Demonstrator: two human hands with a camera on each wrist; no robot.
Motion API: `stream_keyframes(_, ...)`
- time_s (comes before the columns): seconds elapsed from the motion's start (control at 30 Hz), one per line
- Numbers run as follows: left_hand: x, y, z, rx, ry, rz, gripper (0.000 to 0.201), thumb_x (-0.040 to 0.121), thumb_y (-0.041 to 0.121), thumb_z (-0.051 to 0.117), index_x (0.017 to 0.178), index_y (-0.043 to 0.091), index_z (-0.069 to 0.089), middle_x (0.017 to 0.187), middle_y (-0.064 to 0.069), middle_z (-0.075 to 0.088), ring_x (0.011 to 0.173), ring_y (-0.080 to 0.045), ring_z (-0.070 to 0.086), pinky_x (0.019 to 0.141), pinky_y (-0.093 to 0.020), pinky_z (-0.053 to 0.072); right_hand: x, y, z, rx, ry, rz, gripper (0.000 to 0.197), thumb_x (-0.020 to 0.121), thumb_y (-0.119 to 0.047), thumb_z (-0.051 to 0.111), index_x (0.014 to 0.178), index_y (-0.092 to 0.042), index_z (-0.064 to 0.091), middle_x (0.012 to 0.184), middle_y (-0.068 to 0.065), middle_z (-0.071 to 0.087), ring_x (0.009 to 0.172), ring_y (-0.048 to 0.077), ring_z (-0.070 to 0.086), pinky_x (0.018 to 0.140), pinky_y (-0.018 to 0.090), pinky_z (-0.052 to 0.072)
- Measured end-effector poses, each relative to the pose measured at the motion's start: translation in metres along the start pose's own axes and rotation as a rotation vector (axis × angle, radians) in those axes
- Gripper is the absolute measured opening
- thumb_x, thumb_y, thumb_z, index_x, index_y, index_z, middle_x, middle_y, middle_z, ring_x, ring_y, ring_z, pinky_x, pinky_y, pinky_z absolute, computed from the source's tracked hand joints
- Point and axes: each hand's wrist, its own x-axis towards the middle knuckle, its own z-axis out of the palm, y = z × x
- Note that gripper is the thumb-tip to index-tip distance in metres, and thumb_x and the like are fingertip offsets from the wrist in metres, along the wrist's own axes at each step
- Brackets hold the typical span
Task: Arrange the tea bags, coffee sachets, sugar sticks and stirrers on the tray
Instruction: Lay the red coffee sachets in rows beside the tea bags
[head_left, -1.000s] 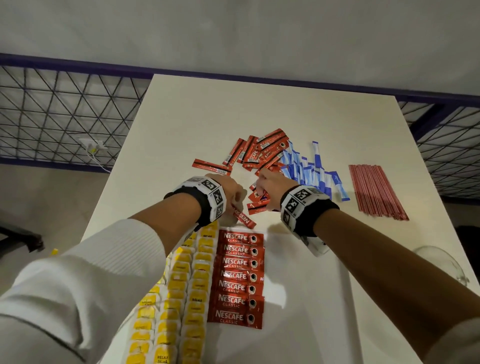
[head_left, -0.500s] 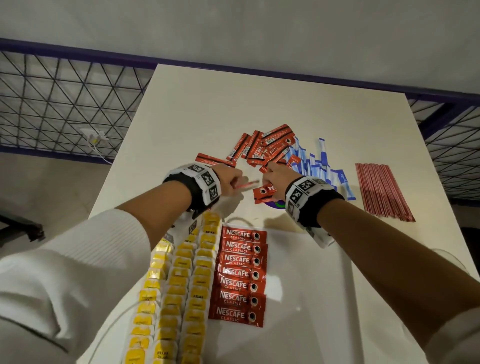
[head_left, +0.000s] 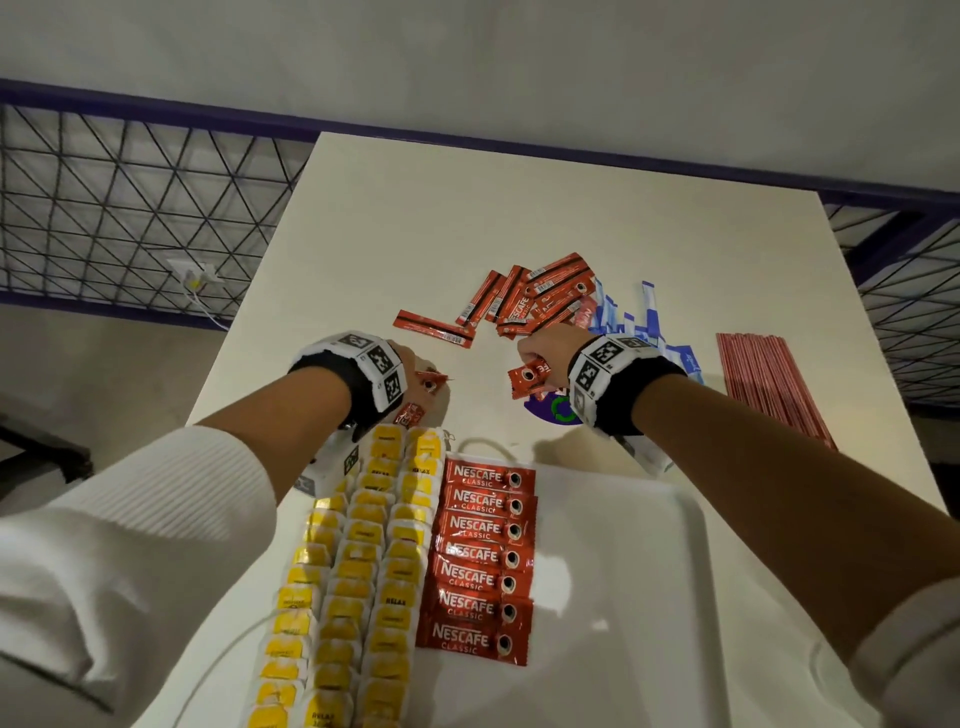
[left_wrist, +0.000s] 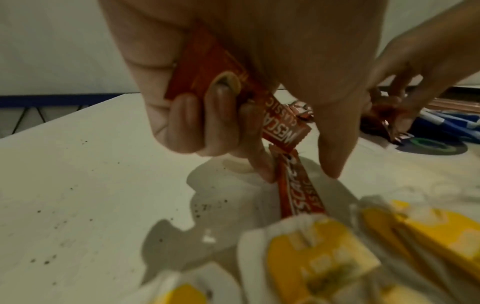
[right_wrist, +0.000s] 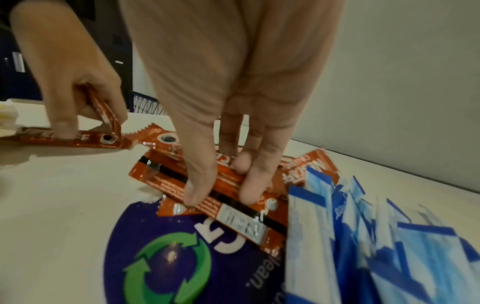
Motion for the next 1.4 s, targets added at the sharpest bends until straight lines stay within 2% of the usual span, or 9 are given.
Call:
stream_keyframes(0.23, -0.027, 0.008, -0.014, -0.340, 0.109, 0.101, 0.033, 0.084, 0.050, 0.057, 0.099, 0.020, 0.056, 0.101, 0.000, 0.062, 0.088, -0.023, 0.056, 0.081, -0.028, 0.043, -0.012, 0.008, -0.008, 0.247, 0.254, -0.023, 0.034, 0.079, -0.007, 0.069, 0.110, -0.006, 0.057, 0.102, 0.004, 0.057, 0.092, 0.016, 0.049, 0.069, 0.006, 0.035)
stream_keyframes(0.4, -0.045, 0.008, -0.029, -0.632, 0.238, 0.129, 0.023, 0.092, 0.035, 0.052, 0.098, 0.014, 0.046, 0.097, -0.008, 0.053, 0.089, -0.026, 0.049, 0.074, -0.027, 0.032, -0.026, 0.014, -0.019, 0.605, 0.431, 0.009, 0.024, 0.075, -0.012, 0.075, 0.089, -0.019, 0.056, 0.090, -0.003, 0.057, 0.086, 0.019, 0.054, 0.081, 0.031, 0.047)
stream_keyframes(0.57, -0.057, 0.011, -0.035, -1.030, 0.276, 0.135, 0.019, 0.089, 0.024, 0.050, 0.077, 0.023, 0.035, 0.072, 0.005, 0.062, 0.069, -0.016, 0.049, 0.059, -0.024, 0.035, -0.050, 0.013, -0.034, 0.881, 0.492, -0.024, 0.026, 0.078, -0.008, 0.071, 0.078, -0.022, 0.049, 0.082, -0.003, 0.058, 0.059, 0.006, 0.059, 0.055, 0.020, 0.050)
stream_keyframes(0.7, -0.071, 0.022, -0.039, -1.272, 0.333, 0.210, 0.017, 0.091, 0.011, 0.049, 0.098, 0.019, 0.035, 0.073, -0.005, 0.052, 0.057, -0.015, 0.043, 0.047, -0.019, 0.035, -0.068, 0.007, -0.041, 0.986, 0.517, -0.039, 0.021, 0.081, -0.007, 0.067, 0.082, -0.018, 0.049, 0.079, -0.004, 0.062, 0.058, 0.006, 0.060, 0.046, 0.013, 0.047)
stream_keyframes(0.77, -0.081, 0.028, -0.041, -1.241, 0.326, 0.251, 0.022, 0.097, 0.018, 0.044, 0.117, 0.015, 0.036, 0.087, -0.011, 0.055, 0.064, -0.019, 0.051, 0.058, -0.026, 0.041, -0.075, 0.001, -0.042, 1.019, 0.515, -0.056, 0.020, 0.081, -0.010, 0.068, 0.084, -0.018, 0.050, 0.077, -0.005, 0.064, 0.063, 0.008, 0.061, 0.052, 0.014, 0.051)
stream_keyframes(0.93, -0.107, 0.042, -0.042, -1.298, 0.246, 0.278, 0.034, 0.095, 0.048, 0.038, 0.103, 0.015, 0.045, 0.076, -0.001, 0.044, 0.057, -0.012, 0.036, 0.053, -0.022, 0.033, -0.092, -0.023, -0.036, 1.173, 0.420, -0.108, 0.018, 0.080, -0.006, 0.068, 0.090, -0.013, 0.054, 0.077, 0.003, 0.064, 0.049, 0.005, 0.057, 0.057, 0.020, 0.049)
stream_keyframes(1.1, -0.137, 0.050, -0.029, -1.391, 0.220, 0.445, 0.075, 0.045, 0.090, 0.053, 0.085, 0.027, 0.056, 0.074, 0.003, 0.060, 0.061, -0.011, 0.053, 0.062, -0.024, 0.045, -0.111, -0.046, -0.023, 1.371, 0.359, -0.138, 0.011, 0.083, -0.002, 0.062, 0.088, -0.010, 0.056, 0.076, 0.005, 0.060, 0.059, 0.012, 0.055, 0.057, 0.020, 0.051)
stream_keyframes(1.27, -0.164, 0.053, -0.015, -1.376, 0.117, 0.648, 0.017, 0.084, 0.016, 0.067, 0.078, 0.017, 0.051, 0.042, 0.010, 0.049, 0.037, -0.002, 0.042, 0.039, -0.015, 0.034, -0.128, -0.061, -0.001, 1.463, 0.284, -0.170, 0.012, 0.084, -0.001, 0.061, 0.092, -0.009, 0.059, 0.081, 0.008, 0.060, 0.064, 0.013, 0.054, 0.065, 0.022, 0.053)
stream_keyframes(1.4, -0.177, 0.055, 0.004, -1.418, 0.069, 0.643, 0.015, 0.092, 0.000, 0.049, 0.084, 0.013, 0.050, 0.064, 0.001, 0.050, 0.049, -0.003, 0.045, 0.048, -0.013, 0.039, -0.140, -0.066, 0.019, 1.463, 0.282, -0.145, 0.006, 0.086, -0.003, 0.059, 0.085, -0.009, 0.059, 0.073, 0.005, 0.060, 0.058, 0.009, 0.055, 0.060, 0.016, 0.053)
